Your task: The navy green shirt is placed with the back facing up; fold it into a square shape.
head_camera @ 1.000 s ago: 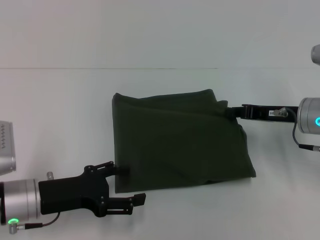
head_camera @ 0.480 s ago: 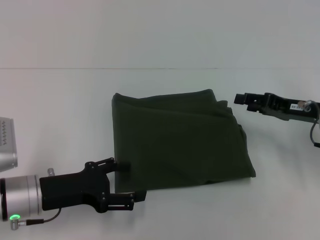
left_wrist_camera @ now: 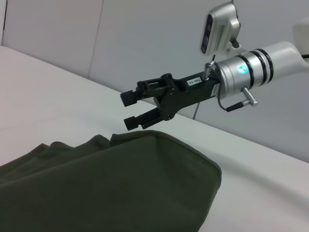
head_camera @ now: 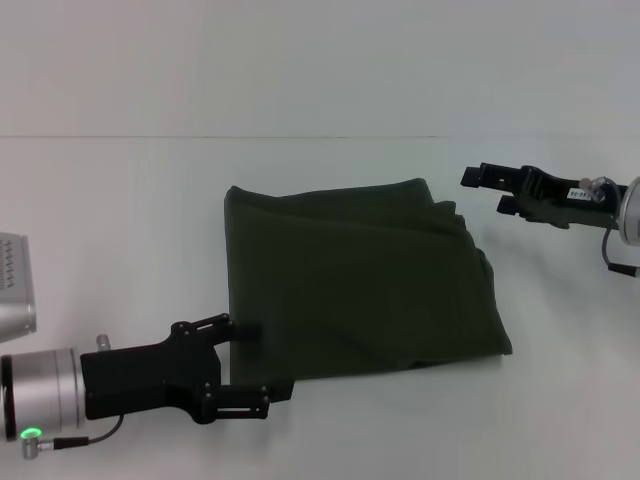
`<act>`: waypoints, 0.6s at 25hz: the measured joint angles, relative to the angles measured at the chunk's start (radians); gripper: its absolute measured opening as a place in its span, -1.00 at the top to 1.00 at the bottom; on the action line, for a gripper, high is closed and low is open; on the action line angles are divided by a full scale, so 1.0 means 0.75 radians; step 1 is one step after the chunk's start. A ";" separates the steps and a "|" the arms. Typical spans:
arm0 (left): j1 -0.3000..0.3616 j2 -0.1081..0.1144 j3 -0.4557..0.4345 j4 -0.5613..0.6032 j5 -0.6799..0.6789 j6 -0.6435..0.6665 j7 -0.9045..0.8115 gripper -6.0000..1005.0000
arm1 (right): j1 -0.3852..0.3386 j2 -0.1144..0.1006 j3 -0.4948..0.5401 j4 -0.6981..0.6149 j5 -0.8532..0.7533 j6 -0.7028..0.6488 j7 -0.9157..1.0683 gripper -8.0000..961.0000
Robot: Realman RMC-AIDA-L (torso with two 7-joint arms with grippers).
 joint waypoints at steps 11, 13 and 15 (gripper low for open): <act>0.005 -0.006 0.001 0.000 0.000 0.000 0.000 -0.83 | 0.062 -0.012 -0.092 0.056 -0.001 0.091 0.077 -0.89; 0.005 -0.006 0.001 0.000 0.000 0.001 0.000 -0.83 | 0.068 -0.009 -0.099 0.062 -0.001 0.094 0.078 -0.89; 0.005 -0.006 0.001 0.000 0.001 0.002 0.001 -0.83 | 0.076 -0.008 -0.103 0.077 -0.001 0.101 0.078 -0.89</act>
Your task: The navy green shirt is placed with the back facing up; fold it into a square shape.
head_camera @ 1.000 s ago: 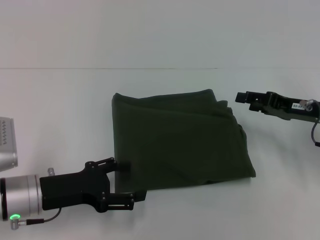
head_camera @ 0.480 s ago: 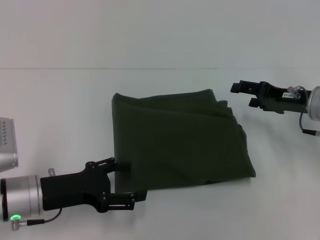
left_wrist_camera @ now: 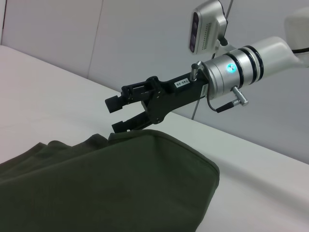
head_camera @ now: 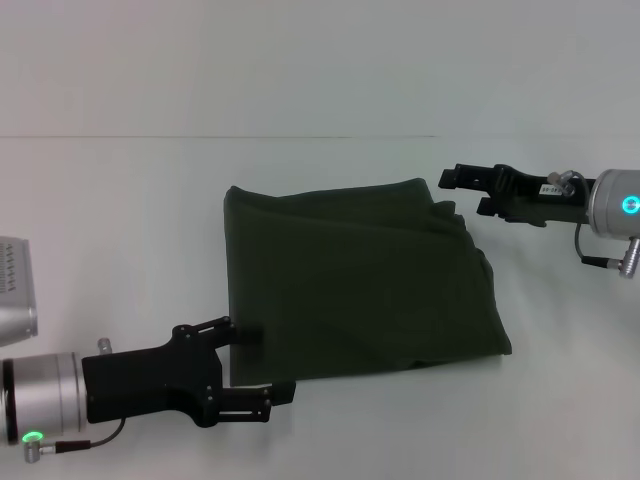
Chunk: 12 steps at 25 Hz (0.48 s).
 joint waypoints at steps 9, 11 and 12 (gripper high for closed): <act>0.004 0.000 0.003 0.000 0.001 0.001 0.003 -0.83 | 0.000 0.000 0.007 0.026 0.009 0.024 0.016 -0.89; 0.004 -0.002 0.003 0.000 0.001 0.001 0.002 -0.84 | -0.004 -0.004 0.009 0.027 0.009 0.035 0.036 -0.89; 0.004 -0.003 0.002 0.000 0.001 0.001 0.001 -0.84 | -0.005 -0.004 0.009 0.028 0.009 0.037 0.040 -0.89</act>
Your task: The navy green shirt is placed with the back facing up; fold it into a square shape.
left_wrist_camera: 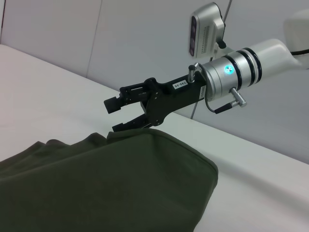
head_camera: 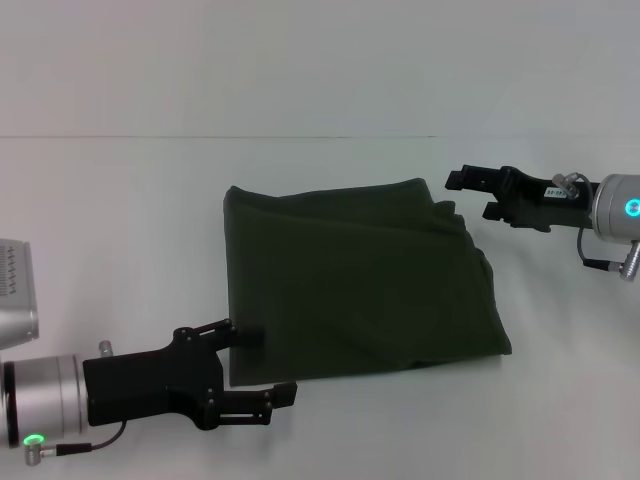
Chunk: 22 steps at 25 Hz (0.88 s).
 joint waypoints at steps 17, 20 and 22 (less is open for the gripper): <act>-0.002 -0.003 -0.002 0.000 -0.002 -0.001 -0.002 -0.83 | 0.001 -0.002 0.001 0.008 0.106 -0.033 0.013 -0.85; -0.003 -0.003 -0.002 0.000 -0.003 -0.001 -0.002 -0.83 | 0.008 0.002 -0.004 0.020 0.102 -0.005 0.006 -0.82; -0.003 -0.003 -0.002 0.000 -0.004 -0.001 -0.002 -0.83 | 0.015 0.006 -0.005 0.035 0.100 0.016 -0.001 -0.80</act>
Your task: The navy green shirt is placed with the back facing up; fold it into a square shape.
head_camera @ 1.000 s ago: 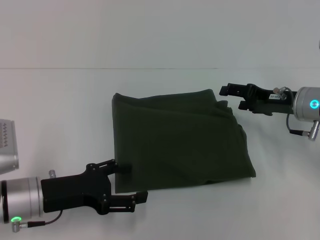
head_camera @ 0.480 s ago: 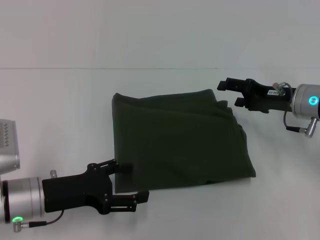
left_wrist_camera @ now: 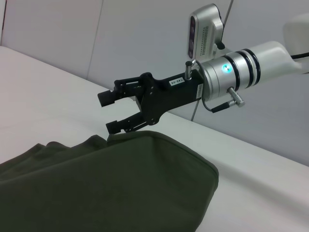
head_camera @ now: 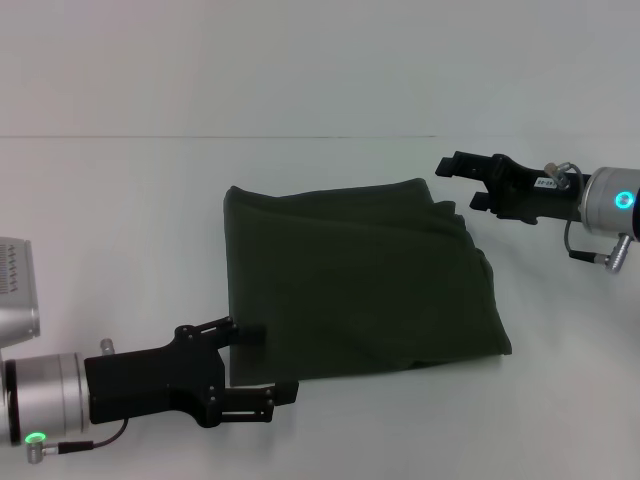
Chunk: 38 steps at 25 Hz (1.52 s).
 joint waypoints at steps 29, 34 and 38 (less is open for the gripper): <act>0.008 0.000 -0.002 0.000 -0.006 0.001 0.000 -0.84 | 0.014 0.066 -0.074 -0.004 -0.003 0.132 -0.082 -0.49; 0.007 0.000 -0.002 0.000 -0.006 0.000 0.000 -0.83 | 0.017 0.067 -0.084 -0.005 -0.003 0.133 -0.086 -0.08; 0.005 0.000 -0.004 0.000 -0.006 -0.001 0.000 -0.83 | 0.018 0.067 -0.087 -0.006 -0.002 0.133 -0.085 0.30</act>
